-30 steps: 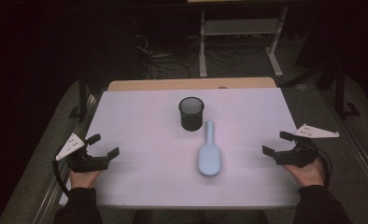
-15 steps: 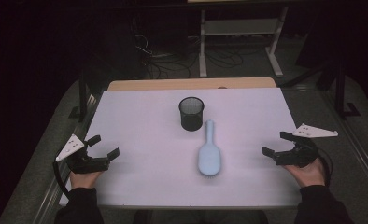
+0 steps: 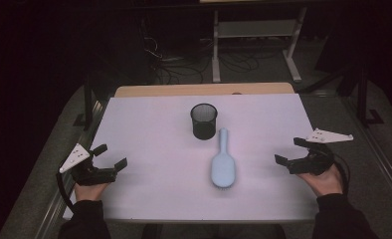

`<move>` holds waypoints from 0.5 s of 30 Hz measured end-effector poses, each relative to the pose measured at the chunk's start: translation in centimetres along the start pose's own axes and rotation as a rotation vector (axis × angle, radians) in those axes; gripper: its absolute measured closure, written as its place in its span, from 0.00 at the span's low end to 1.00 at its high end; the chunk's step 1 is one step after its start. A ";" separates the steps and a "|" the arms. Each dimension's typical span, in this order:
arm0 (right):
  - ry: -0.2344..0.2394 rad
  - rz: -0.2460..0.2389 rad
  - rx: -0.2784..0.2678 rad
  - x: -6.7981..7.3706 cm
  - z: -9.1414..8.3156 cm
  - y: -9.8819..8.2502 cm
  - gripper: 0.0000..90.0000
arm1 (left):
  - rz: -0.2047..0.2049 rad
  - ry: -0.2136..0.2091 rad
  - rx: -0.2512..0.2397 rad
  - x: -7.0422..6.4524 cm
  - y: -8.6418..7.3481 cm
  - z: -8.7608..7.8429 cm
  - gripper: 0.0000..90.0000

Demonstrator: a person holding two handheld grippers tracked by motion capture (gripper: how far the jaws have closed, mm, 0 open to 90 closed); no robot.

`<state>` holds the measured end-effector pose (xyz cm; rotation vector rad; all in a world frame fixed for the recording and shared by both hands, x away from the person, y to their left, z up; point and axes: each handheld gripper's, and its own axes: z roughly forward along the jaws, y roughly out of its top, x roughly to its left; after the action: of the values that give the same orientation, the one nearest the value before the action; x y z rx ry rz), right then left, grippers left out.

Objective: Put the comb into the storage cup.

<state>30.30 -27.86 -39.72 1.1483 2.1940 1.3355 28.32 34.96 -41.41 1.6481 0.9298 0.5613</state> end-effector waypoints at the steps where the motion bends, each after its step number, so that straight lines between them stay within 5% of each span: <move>1: 0.005 -0.005 0.002 0.1 0.1 0.3 0.00 | -0.001 0.000 -0.001 0.0 0.0 0.0 0.00; 15: 0.033 -0.029 0.023 0.3 0.9 2.3 0.00 | 0.001 -0.001 -0.002 0.0 0.0 0.0 0.00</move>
<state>31.76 -26.61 -38.15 1.1064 2.2463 1.3300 28.32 34.98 -41.40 1.6469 0.9278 0.5623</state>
